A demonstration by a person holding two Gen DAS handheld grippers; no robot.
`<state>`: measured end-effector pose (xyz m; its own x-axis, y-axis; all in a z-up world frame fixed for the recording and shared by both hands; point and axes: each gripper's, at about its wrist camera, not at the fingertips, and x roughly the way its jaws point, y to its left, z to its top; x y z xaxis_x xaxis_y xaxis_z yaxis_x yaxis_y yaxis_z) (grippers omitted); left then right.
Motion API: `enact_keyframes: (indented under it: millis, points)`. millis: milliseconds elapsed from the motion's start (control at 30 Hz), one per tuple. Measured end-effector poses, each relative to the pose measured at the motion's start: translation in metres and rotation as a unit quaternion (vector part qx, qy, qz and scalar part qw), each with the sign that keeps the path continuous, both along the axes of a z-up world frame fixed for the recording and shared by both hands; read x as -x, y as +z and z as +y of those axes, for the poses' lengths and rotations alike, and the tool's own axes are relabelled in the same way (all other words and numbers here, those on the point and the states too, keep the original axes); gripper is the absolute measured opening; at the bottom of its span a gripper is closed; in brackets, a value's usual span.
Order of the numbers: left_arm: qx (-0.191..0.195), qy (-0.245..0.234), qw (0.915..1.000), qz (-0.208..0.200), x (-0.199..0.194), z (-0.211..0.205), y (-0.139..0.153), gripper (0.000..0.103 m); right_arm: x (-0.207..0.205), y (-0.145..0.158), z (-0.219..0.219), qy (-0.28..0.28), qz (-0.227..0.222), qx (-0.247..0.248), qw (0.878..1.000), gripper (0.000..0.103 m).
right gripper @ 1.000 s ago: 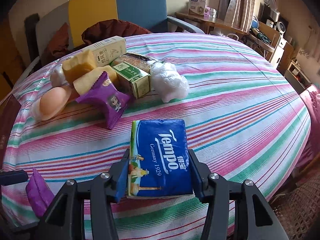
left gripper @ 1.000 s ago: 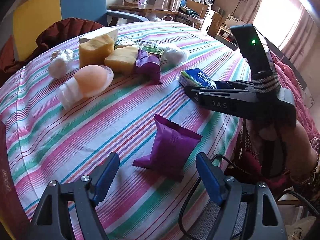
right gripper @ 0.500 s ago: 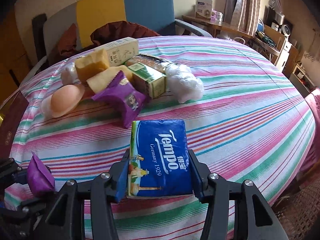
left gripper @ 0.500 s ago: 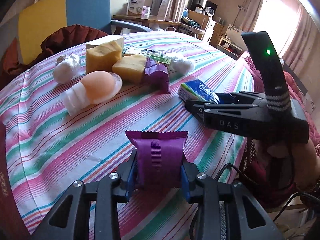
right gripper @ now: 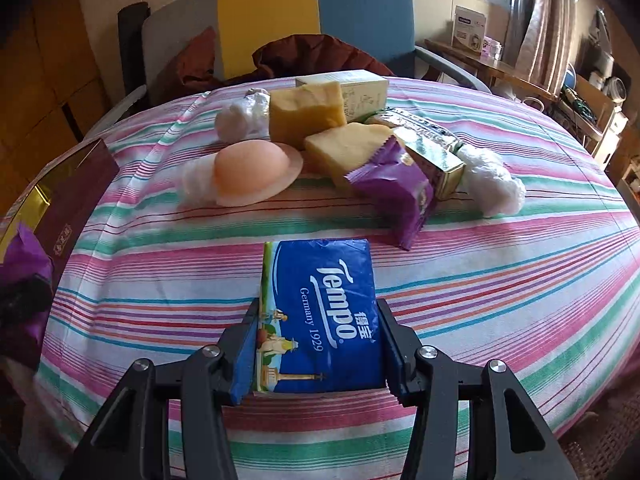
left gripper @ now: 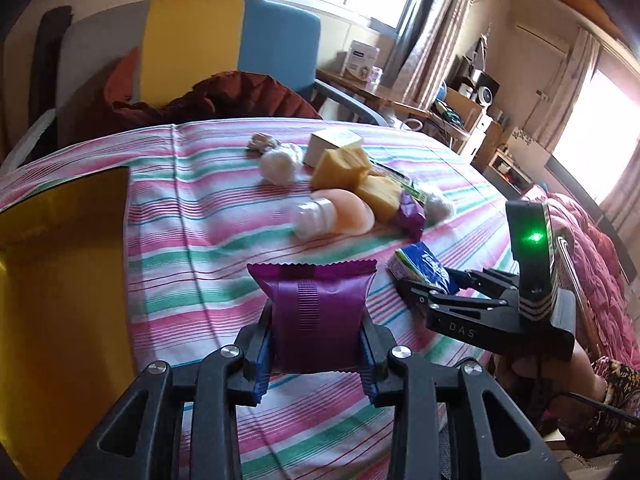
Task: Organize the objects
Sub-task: 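Carry both held items over the gold tray and open both tools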
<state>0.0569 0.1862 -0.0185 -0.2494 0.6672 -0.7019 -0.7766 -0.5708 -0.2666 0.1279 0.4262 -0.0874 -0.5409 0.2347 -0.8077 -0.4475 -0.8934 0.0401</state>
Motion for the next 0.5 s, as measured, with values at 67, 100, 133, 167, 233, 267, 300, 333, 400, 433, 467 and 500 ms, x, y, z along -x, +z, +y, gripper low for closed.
enact_keyframes:
  millis: [67, 100, 133, 167, 233, 267, 300, 333, 400, 433, 467, 500]
  points:
    - [-0.003, 0.025, 0.9997, 0.005, 0.009, -0.013, 0.003, 0.035, 0.002, 0.0, -0.004, 0.003, -0.001, 0.004, 1.0, 0.053]
    - [-0.005, 0.037, 0.9993, 0.007, 0.014, -0.021, 0.005, 0.035, 0.004, 0.0, -0.006, 0.006, -0.003, 0.003, 1.0, 0.053]
    - [-0.006, 0.048, 0.9988, 0.009, 0.019, -0.027, 0.006, 0.035, 0.006, 0.001, -0.008, 0.009, -0.004, 0.002, 1.0, 0.053]
    - [-0.004, 0.06, 0.9981, 0.011, 0.024, -0.034, 0.005, 0.035, 0.007, 0.001, -0.01, 0.013, -0.005, 0.003, 1.0, 0.053]
    - [-0.002, 0.087, 0.9962, 0.009, 0.036, -0.049, 0.004, 0.035, 0.009, 0.001, -0.015, 0.021, -0.007, 0.003, 1.0, 0.053]
    - [-0.001, 0.099, 0.9951, 0.004, 0.042, -0.056, 0.001, 0.035, 0.01, 0.001, -0.018, 0.024, -0.009, 0.003, 1.0, 0.053]
    - [-0.001, 0.113, 0.9936, -0.003, 0.049, -0.064, -0.001, 0.035, 0.012, 0.001, -0.022, 0.028, -0.01, 0.003, 1.0, 0.053]
    - [0.0, 0.128, 0.9918, -0.009, 0.055, -0.072, -0.004, 0.035, 0.013, 0.001, -0.025, 0.033, -0.011, 0.004, 0.999, 0.053]
    - [0.004, 0.154, 0.9878, -0.019, 0.066, -0.088, -0.01, 0.035, 0.018, 0.002, -0.032, 0.042, -0.013, 0.004, 0.999, 0.053]
    - [0.008, 0.167, 0.9857, -0.022, 0.071, -0.096, -0.013, 0.035, 0.02, 0.002, -0.035, 0.048, -0.014, 0.004, 0.999, 0.053]
    - [0.013, 0.179, 0.9835, -0.021, 0.075, -0.103, -0.015, 0.035, 0.022, 0.003, -0.039, 0.053, -0.015, 0.004, 0.998, 0.053]
    - [0.018, 0.19, 0.9813, -0.02, 0.079, -0.11, -0.017, 0.035, 0.024, 0.003, -0.043, 0.058, -0.016, 0.005, 0.998, 0.053]
